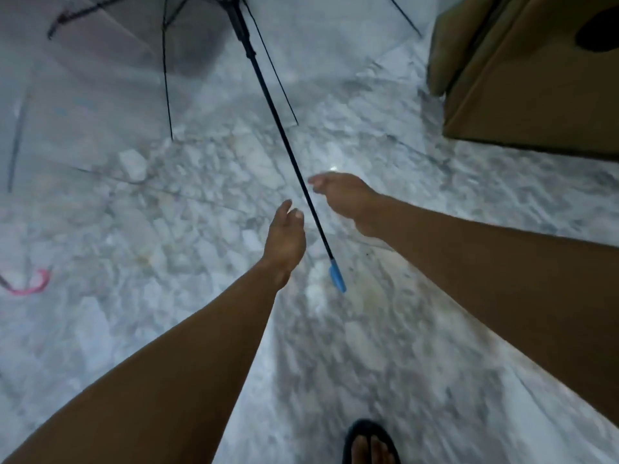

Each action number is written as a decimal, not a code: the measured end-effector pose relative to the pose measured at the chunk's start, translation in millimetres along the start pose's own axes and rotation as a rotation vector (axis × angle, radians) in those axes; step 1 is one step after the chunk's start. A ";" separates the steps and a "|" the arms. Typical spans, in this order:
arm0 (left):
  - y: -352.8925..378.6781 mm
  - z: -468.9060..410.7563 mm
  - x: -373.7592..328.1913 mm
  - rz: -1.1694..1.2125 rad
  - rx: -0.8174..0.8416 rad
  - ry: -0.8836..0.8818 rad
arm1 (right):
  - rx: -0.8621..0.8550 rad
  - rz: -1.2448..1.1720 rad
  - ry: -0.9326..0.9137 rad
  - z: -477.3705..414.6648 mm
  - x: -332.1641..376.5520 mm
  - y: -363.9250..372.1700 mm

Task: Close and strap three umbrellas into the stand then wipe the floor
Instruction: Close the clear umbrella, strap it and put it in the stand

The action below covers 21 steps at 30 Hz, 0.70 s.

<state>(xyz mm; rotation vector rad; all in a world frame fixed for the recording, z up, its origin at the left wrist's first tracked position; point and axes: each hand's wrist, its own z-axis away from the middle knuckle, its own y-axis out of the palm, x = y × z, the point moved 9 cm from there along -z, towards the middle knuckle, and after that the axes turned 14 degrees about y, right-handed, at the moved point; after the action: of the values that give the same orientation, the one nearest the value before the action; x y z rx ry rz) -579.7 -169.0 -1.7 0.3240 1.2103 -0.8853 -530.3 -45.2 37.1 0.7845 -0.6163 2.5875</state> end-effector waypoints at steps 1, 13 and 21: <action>2.4 -10.2 1.7 0.059 -0.005 -0.007 | -0.001 0.007 -0.043 -8.2 16.6 5.2; -24.5 73.9 -147.2 0.161 0.161 -0.051 | 0.152 0.072 -0.101 116.4 102.9 -20.7; -47.1 224.5 -303.7 0.069 0.375 -0.263 | 0.114 -0.080 0.139 315.2 116.8 -79.2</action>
<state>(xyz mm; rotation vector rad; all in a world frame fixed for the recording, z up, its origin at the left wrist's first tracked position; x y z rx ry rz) -488.0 -218.4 364.3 0.5297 0.7834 -1.0586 -449.4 -112.3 366.1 0.6435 -0.3911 2.5947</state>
